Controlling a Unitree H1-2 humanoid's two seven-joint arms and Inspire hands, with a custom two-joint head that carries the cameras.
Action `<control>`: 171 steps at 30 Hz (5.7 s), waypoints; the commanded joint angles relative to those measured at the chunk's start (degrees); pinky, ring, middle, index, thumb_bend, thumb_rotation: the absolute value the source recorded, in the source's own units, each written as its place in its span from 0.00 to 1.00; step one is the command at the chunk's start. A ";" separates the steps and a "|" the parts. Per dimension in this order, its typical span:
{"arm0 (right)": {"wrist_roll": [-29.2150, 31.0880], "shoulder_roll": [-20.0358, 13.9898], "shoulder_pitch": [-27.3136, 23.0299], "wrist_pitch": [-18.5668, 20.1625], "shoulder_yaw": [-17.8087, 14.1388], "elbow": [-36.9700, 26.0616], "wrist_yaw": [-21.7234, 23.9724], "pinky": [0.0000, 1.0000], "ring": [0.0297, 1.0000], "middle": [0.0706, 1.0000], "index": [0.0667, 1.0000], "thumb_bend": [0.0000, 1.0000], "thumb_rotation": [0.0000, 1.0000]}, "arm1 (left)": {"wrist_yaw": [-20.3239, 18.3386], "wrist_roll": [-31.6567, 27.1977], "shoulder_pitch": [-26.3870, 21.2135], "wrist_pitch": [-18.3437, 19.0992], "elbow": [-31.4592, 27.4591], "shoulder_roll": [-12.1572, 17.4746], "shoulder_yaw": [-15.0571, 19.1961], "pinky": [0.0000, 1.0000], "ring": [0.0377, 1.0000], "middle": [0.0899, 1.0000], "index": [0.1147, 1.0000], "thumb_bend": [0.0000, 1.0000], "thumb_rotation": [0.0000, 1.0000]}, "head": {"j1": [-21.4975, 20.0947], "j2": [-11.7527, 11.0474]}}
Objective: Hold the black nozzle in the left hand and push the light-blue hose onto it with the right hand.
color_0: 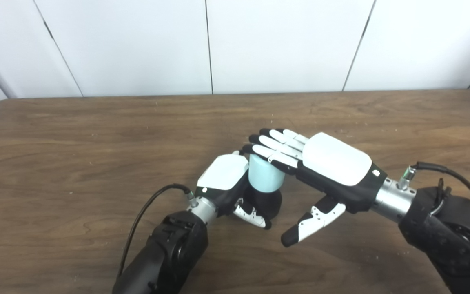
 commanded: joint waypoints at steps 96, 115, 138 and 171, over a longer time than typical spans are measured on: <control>-0.46 -2.46 3.94 0.27 6.14 4.33 1.32 1.00 0.99 1.00 0.99 0.68 1.00 | -8.04 7.79 1.20 3.51 3.82 3.10 -4.11 1.00 0.82 0.80 0.77 0.93 0.11 | -0.19 -0.27; -0.74 -2.39 3.53 0.78 6.25 4.24 1.54 1.00 0.99 1.00 0.99 0.68 1.00 | -5.46 8.06 3.23 5.28 4.44 1.22 -2.11 1.00 0.75 0.42 0.44 0.52 0.00 | -0.21 -0.32; -2.34 -2.88 2.71 -2.19 6.70 3.76 0.45 1.00 1.00 1.00 0.99 0.66 0.99 | -5.89 6.39 2.85 3.73 5.15 1.46 -2.20 1.00 0.73 0.51 0.37 0.51 0.00 | -0.16 -0.25; 0.29 -0.86 -4.23 2.61 -2.40 -3.71 1.87 1.00 1.00 1.00 0.99 0.66 0.98 | -9.81 3.80 2.21 5.80 -5.07 -0.06 2.08 0.88 0.84 0.83 0.77 0.89 0.00 | 0.08 -0.33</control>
